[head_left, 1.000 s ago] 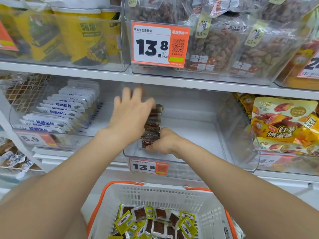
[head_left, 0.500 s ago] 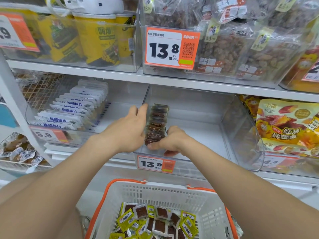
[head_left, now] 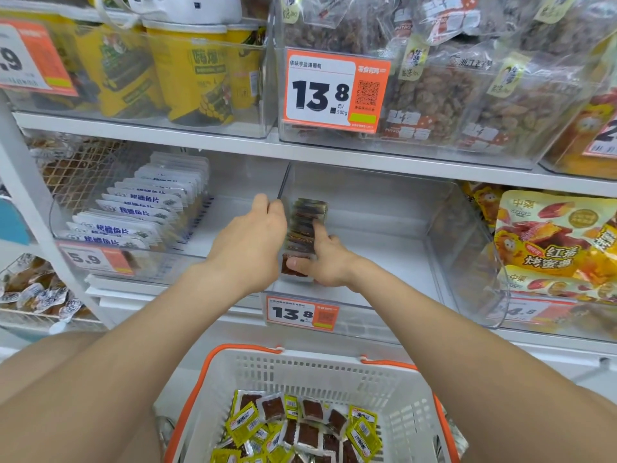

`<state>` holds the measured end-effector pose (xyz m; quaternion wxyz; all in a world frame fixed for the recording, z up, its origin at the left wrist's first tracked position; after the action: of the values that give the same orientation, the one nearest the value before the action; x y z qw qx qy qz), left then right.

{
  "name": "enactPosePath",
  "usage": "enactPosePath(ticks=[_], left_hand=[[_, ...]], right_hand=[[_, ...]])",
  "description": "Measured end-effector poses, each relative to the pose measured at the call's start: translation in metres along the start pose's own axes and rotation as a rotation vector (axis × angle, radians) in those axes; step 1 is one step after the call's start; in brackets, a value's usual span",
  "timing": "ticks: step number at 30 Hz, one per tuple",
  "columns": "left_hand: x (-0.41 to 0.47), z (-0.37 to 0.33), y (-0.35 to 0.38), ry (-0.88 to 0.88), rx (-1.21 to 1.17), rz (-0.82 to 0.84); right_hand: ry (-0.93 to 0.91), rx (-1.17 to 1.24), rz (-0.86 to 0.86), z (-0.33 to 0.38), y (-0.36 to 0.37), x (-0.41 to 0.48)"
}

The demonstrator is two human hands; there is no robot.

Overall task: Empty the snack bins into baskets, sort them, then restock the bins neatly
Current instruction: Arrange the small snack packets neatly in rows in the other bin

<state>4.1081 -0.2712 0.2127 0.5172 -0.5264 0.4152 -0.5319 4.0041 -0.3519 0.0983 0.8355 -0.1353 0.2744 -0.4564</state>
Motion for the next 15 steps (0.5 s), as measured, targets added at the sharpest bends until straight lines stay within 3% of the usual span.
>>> enactPosePath(ticks=[6, 15], left_hand=[[-0.001, -0.006, -0.001, -0.012, 0.033, 0.014], [-0.003, -0.006, -0.003, -0.015, 0.012, 0.009]], right_hand=[[0.028, -0.102, 0.040, -0.003, 0.005, 0.013], [-0.074, 0.059, 0.152, -0.003, 0.003, 0.007]])
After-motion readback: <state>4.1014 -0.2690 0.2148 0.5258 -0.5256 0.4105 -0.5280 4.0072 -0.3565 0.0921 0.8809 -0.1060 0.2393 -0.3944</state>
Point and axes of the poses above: each hand's wrist, its own x-axis towards the middle knuckle, its own y-axis out of the palm, z = x × y, the point moved 10 cm from there along x, towards the middle knuckle, and after that the axes turned 13 degrees about x, right-handed, at the moved point
